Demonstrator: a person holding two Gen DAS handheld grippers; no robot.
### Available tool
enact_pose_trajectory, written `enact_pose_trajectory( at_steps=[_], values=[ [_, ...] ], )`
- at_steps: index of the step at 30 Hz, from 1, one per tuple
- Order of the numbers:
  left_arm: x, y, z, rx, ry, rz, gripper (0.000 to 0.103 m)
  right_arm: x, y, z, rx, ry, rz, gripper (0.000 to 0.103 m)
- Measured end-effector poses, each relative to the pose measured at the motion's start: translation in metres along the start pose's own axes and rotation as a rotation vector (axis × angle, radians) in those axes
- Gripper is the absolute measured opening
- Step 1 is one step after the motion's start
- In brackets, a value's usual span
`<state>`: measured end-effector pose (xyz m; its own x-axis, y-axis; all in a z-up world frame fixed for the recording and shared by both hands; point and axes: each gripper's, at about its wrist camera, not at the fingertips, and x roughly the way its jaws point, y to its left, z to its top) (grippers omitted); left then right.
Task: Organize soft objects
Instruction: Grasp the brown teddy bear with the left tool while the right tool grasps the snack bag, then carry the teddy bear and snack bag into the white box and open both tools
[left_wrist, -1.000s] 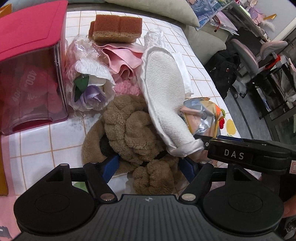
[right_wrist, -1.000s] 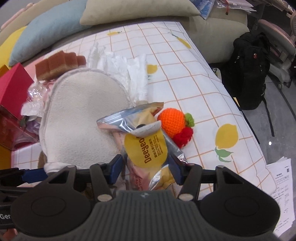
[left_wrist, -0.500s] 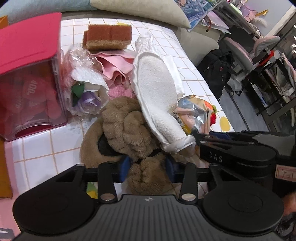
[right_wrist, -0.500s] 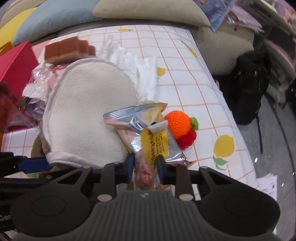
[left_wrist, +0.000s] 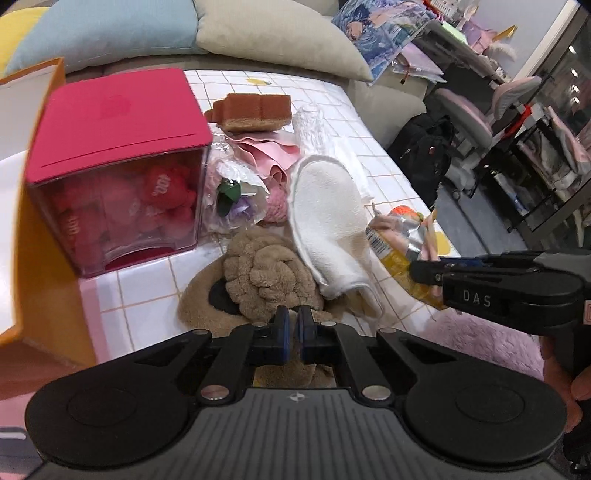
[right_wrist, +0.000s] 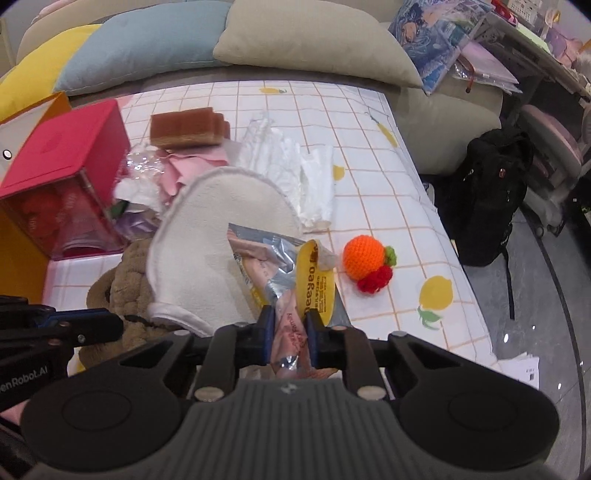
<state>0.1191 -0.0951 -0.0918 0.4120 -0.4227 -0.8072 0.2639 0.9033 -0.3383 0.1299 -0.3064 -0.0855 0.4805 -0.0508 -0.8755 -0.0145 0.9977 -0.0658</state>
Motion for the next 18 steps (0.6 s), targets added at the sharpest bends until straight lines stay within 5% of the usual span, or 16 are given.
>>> enact_pose_trajectory(
  at_steps=[3,5,7,13,18],
  values=[
    [-0.006,0.008,-0.005,-0.047,-0.012,-0.06,0.012,0.002,-0.002,-0.009,0.057,0.038,0.049,0.016],
    [-0.005,0.008,-0.007,-0.048,-0.02,-0.066,0.043,0.009,-0.003,-0.016,0.097,0.064,0.092,0.016],
    [-0.001,0.006,-0.008,-0.06,-0.016,-0.05,0.057,0.015,-0.002,-0.021,0.108,0.079,0.096,0.016],
    [0.03,-0.004,-0.013,-0.084,0.083,0.039,0.065,0.027,-0.009,-0.025,0.143,0.104,0.128,0.017],
    [0.047,-0.006,-0.013,-0.115,0.112,0.073,0.07,0.036,-0.015,-0.028,0.182,0.142,0.137,0.035]
  ],
)
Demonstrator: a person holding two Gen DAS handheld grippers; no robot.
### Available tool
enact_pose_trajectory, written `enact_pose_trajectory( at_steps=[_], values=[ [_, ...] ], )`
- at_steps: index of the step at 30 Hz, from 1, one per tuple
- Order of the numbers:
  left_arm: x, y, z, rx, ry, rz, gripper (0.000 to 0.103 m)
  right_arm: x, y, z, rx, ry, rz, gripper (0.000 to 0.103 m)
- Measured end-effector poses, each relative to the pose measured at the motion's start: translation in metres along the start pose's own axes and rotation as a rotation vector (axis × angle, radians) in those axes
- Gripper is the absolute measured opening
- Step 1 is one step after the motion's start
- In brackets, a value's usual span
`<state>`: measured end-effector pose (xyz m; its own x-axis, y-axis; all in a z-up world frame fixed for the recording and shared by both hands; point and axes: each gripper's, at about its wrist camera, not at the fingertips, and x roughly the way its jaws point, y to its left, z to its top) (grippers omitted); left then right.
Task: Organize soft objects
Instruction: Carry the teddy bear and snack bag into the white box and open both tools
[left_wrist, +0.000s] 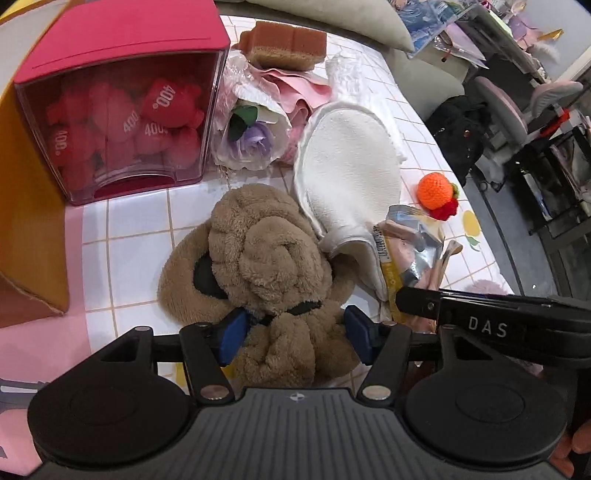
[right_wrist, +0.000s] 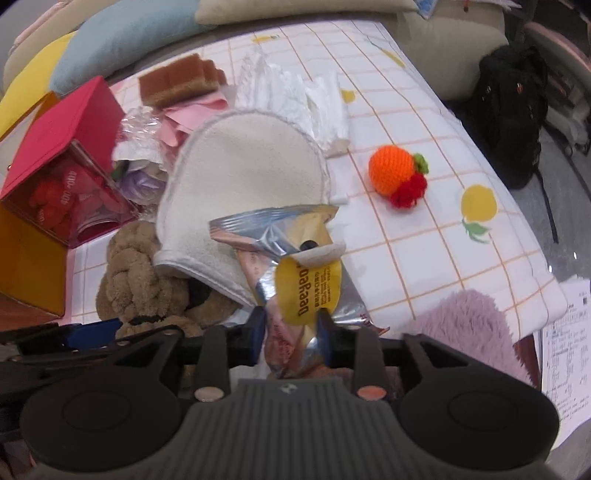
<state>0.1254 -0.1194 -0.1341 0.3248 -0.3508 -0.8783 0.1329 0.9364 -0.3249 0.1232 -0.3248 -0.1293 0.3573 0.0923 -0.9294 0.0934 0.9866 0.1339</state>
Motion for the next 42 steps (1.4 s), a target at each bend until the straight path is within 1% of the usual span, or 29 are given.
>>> enact_pose_trajectory(
  at_steps=[1,2,4,5,6,7,9,10,12,15,19,22,25,27,30,32,34,36,38,40,42],
  values=[
    [0.002,0.0,0.001,0.0,0.002,0.0,0.07,0.002,-0.002,0.001,0.011,0.005,0.008,0.038],
    [0.003,0.0,0.001,0.0,0.006,-0.001,0.067,0.003,-0.003,0.001,0.019,0.012,0.014,0.042],
    [0.005,0.0,0.001,0.004,0.004,-0.004,0.063,0.007,-0.004,0.002,0.026,0.023,0.018,0.043],
    [0.005,0.0,0.001,0.012,0.003,-0.001,0.06,0.007,-0.003,0.003,0.023,0.023,0.013,0.041],
    [0.005,0.0,0.0,0.019,-0.001,0.002,0.058,0.007,-0.002,0.002,0.019,0.02,0.001,0.034],
    [0.004,0.0,0.0,0.02,-0.005,0.0,0.055,0.006,-0.001,0.001,0.012,0.014,0.003,0.031],
    [-0.001,-0.001,-0.003,0.031,-0.022,-0.003,0.049,0.001,0.002,0.0,-0.002,-0.007,-0.002,0.022],
    [-0.005,-0.001,-0.005,0.044,-0.039,-0.003,0.046,-0.002,0.003,-0.001,-0.007,-0.02,-0.009,0.02],
    [-0.017,0.001,-0.006,0.057,-0.067,-0.018,0.043,-0.009,0.003,-0.002,-0.004,-0.04,-0.029,0.017],
    [-0.039,0.007,-0.006,0.049,-0.101,-0.058,0.041,-0.024,0.004,-0.003,0.003,-0.07,-0.023,0.016],
    [-0.076,0.015,-0.006,0.046,-0.175,-0.098,0.04,-0.05,0.014,-0.007,-0.016,-0.118,-0.021,0.015],
    [-0.103,0.018,-0.008,0.043,-0.232,-0.12,0.04,-0.076,0.024,-0.008,-0.019,-0.164,0.013,0.015],
    [-0.135,0.025,-0.012,0.034,-0.316,-0.138,0.04,-0.102,0.041,-0.004,-0.032,-0.211,0.065,0.015],
    [-0.156,0.033,-0.012,0.022,-0.373,-0.137,0.04,-0.12,0.057,0.0,-0.062,-0.249,0.111,0.015],
    [-0.182,0.049,-0.01,0.002,-0.43,-0.094,0.04,-0.14,0.086,0.01,-0.101,-0.28,0.216,0.015],
    [-0.198,0.068,-0.005,-0.029,-0.453,-0.05,0.04,-0.146,0.105,0.019,-0.117,-0.279,0.305,0.015],
    [-0.21,0.086,0.0,-0.044,-0.457,0.01,0.04,-0.147,0.129,0.027,-0.136,-0.264,0.391,0.015],
    [-0.215,0.103,0.008,-0.023,-0.432,0.081,0.04,-0.143,0.159,0.035,-0.162,-0.237,0.461,0.015],
    [-0.215,0.12,0.016,-0.008,-0.387,0.147,0.04,-0.134,0.189,0.043,-0.192,-0.208,0.504,0.015],
    [-0.208,0.133,0.023,0.02,-0.341,0.216,0.04,-0.117,0.218,0.051,-0.206,-0.154,0.52,0.015],
    [-0.199,0.144,0.029,0.052,-0.299,0.279,0.04,-0.096,0.245,0.055,-0.23,-0.097,0.513,0.015]
  ],
)
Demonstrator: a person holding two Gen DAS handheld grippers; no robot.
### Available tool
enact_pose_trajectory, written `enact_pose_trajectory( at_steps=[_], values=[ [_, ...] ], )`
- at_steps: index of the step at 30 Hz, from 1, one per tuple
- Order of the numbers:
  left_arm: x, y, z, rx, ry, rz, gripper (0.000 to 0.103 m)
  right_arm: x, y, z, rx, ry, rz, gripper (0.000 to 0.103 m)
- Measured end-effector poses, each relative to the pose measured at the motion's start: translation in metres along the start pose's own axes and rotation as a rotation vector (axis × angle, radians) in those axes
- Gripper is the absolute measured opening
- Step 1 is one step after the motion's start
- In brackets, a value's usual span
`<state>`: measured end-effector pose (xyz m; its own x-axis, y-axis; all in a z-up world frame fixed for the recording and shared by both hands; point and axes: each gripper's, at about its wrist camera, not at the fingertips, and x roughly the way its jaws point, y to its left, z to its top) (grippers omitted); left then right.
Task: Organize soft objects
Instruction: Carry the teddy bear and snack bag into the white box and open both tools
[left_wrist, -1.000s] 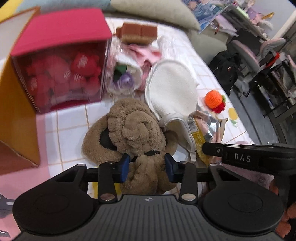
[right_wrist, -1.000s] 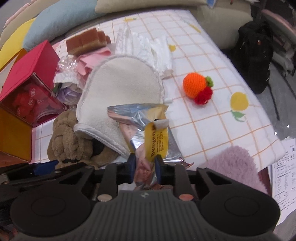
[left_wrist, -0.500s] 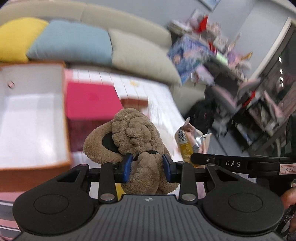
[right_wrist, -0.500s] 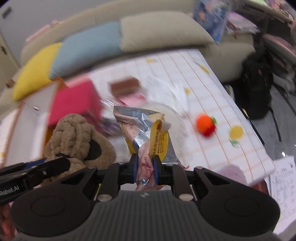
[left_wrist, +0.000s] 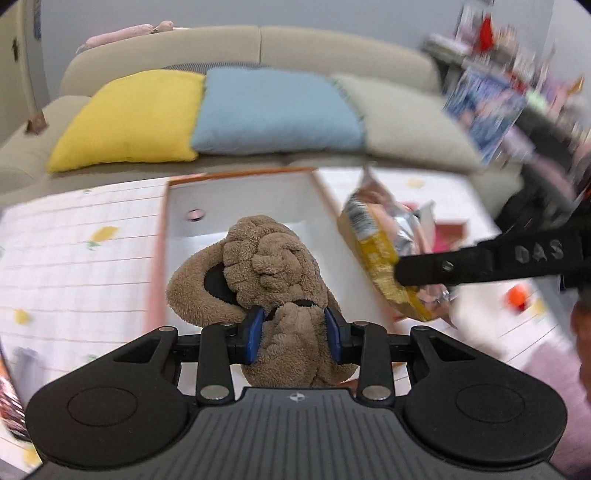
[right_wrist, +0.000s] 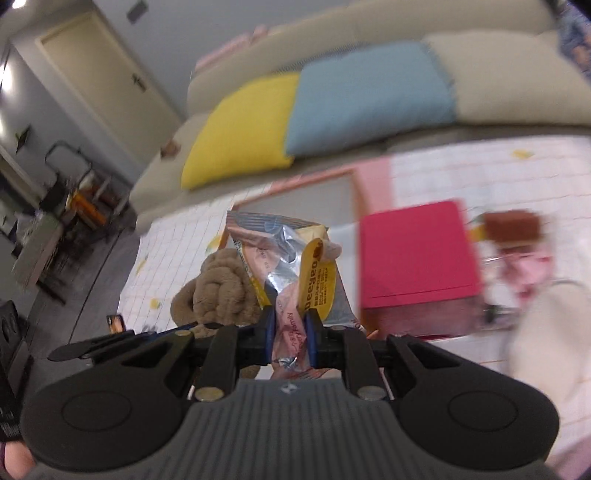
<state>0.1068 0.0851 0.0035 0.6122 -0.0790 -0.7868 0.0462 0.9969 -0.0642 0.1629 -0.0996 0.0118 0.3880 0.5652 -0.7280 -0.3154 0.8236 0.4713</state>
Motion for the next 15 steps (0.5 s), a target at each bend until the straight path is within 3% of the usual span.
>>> enact_pose_trajectory(
  at_steps=[7,15],
  values=[
    [0.042,0.016,-0.01,0.048,0.126,0.065,0.04,0.092,0.02,-0.005,-0.07,0.179,-0.129,0.015],
    [0.07,0.018,-0.024,0.129,0.224,0.119,0.04,0.133,0.018,-0.011,-0.079,0.293,-0.194,0.015]
  ],
)
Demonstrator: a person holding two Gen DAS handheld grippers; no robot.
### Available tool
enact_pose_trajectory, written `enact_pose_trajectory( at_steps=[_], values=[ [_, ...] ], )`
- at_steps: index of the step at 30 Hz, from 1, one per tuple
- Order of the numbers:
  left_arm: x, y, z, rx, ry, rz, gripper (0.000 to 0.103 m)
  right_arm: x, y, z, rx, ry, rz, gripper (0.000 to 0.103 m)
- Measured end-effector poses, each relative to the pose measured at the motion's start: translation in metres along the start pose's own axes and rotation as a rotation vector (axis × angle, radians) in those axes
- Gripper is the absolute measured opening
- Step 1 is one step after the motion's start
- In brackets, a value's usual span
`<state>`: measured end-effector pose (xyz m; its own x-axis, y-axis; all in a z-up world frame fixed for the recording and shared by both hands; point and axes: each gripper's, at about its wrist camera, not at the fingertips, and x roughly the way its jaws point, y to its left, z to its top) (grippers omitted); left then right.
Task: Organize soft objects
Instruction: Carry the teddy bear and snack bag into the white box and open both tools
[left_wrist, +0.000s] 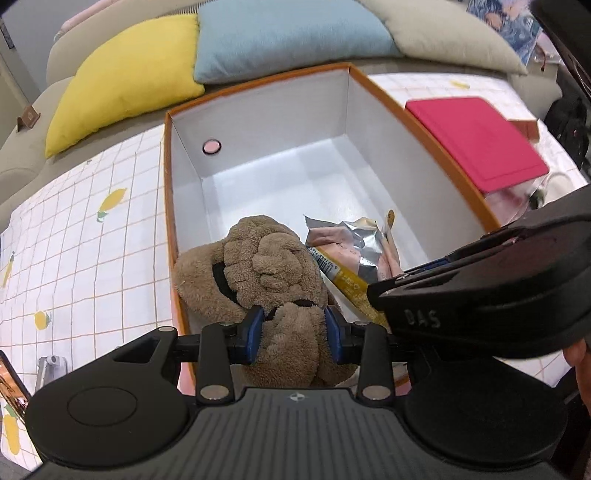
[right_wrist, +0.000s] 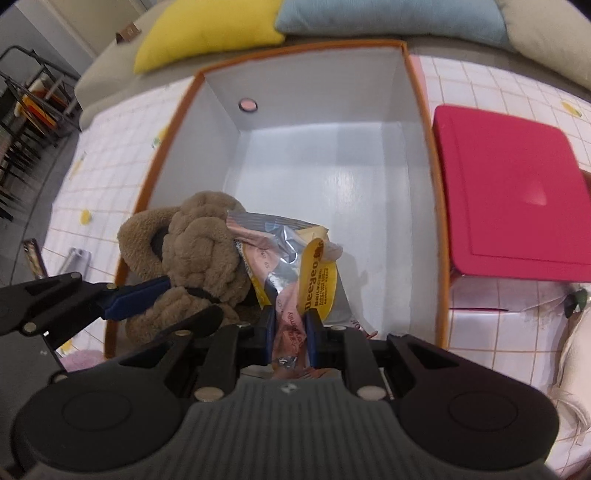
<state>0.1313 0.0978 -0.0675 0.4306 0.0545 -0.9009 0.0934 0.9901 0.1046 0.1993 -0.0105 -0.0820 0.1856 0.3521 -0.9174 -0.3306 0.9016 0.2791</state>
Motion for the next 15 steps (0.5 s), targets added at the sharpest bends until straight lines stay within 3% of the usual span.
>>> enact_pose_trajectory(
  at_steps=[12,15],
  values=[
    [0.015,-0.004,0.001,0.017,0.055,0.029,0.042,0.026,-0.001,0.008,0.005,0.078,-0.012,0.016],
    [0.014,-0.002,0.003,0.009,0.06,0.038,0.048,0.024,0.001,0.008,-0.012,0.074,-0.012,0.017]
  ],
)
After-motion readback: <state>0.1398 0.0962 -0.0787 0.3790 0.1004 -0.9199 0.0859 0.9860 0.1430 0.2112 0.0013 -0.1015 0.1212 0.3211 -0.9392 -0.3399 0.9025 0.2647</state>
